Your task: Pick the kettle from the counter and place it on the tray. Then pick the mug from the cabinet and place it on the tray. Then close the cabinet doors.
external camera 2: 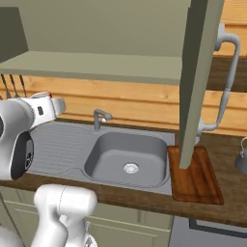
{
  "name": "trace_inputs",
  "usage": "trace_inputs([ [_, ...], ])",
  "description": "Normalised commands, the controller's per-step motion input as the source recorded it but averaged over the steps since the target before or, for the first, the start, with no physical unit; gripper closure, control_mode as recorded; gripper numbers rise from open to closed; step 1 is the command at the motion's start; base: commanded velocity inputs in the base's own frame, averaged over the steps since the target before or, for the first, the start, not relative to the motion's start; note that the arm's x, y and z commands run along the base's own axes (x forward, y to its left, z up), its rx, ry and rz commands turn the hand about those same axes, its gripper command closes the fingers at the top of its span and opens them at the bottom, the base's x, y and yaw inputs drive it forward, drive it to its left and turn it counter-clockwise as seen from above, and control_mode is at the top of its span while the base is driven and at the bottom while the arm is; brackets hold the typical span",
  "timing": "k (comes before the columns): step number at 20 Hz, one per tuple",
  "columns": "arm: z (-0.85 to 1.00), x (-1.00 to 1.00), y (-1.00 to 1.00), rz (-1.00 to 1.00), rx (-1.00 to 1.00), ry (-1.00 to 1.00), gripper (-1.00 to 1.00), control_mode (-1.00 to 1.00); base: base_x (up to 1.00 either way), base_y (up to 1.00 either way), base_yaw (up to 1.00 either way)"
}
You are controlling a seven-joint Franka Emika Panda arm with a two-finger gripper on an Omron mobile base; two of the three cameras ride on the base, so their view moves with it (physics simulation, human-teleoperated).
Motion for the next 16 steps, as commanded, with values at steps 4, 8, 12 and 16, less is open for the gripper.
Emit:
trace_inputs([
  [4,0.0,0.0,0.0,0.0,0.0,0.0,1.0,1.0,-0.86,0.0,0.01],
  [8,0.0,0.0,0.0,0.0,0.0,0.0,1.0,1.0,-0.75,-0.16,0.04],
  [12,0.0,0.0,0.0,0.0,0.0,0.0,1.0,1.0,-0.66,-0.5,0.05],
  [16,0.0,0.0,0.0,0.0,0.0,0.0,1.0,1.0,-0.55,-0.78,0.06],
])
